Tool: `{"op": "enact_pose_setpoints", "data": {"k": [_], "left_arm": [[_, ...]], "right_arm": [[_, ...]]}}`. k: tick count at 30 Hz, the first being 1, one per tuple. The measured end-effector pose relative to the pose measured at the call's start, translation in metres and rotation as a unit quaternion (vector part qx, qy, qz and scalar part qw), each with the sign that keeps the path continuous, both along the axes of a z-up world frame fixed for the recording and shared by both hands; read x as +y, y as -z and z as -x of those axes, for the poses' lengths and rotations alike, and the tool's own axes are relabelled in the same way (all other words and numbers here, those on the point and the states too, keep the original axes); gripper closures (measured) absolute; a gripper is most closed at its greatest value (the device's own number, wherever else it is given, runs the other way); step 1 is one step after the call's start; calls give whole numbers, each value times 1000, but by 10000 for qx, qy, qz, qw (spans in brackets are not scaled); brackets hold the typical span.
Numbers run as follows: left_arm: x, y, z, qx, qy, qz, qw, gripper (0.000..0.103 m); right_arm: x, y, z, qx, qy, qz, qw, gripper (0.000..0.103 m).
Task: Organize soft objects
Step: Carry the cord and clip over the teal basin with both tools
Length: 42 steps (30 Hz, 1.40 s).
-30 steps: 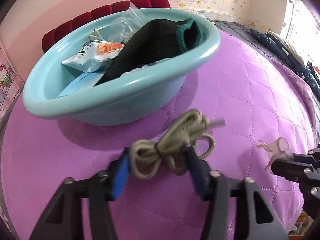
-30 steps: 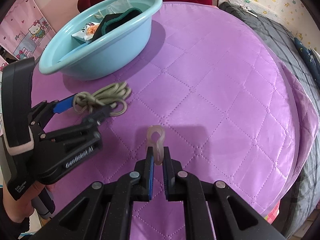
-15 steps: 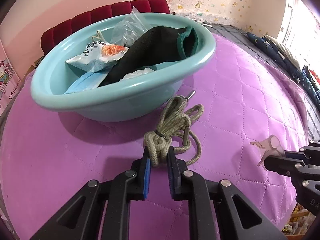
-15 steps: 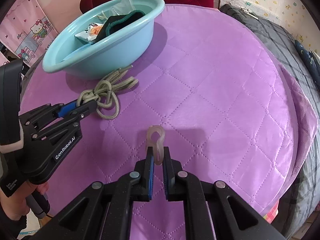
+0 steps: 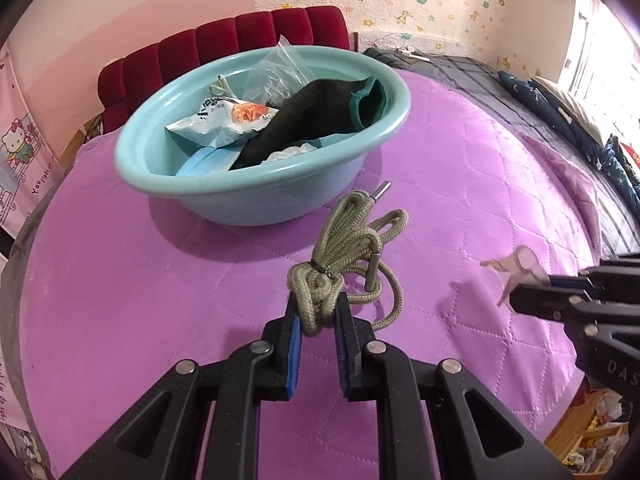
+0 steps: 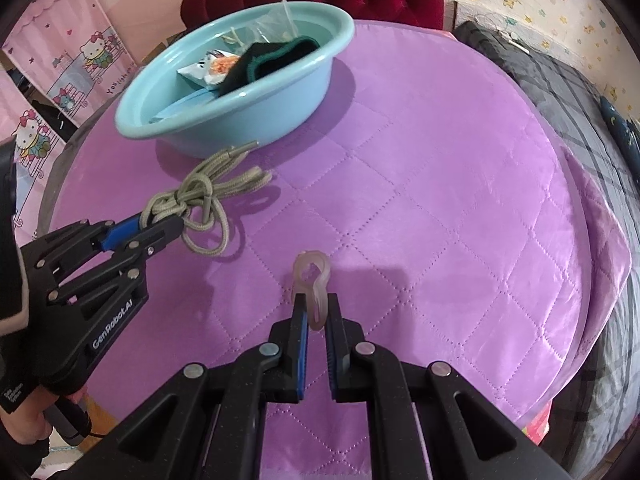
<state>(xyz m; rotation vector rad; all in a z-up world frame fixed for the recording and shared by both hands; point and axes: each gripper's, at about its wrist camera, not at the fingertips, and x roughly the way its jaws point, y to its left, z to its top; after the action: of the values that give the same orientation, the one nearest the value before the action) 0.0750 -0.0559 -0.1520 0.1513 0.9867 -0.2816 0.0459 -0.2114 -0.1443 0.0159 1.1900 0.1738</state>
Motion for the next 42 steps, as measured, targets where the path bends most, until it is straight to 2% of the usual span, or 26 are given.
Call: {"op": "enact_pose_setpoints", "data": {"k": [27, 42], "left_arm": [[20, -61, 61, -178, -327, 106, 9992, 88], [35, -108, 61, -435, -585, 210, 9971, 88]], "right_arm": [[14, -51, 7, -348, -645, 12, 9973, 96], [23, -97, 7, -746, -945, -111, 9927, 96]]}}
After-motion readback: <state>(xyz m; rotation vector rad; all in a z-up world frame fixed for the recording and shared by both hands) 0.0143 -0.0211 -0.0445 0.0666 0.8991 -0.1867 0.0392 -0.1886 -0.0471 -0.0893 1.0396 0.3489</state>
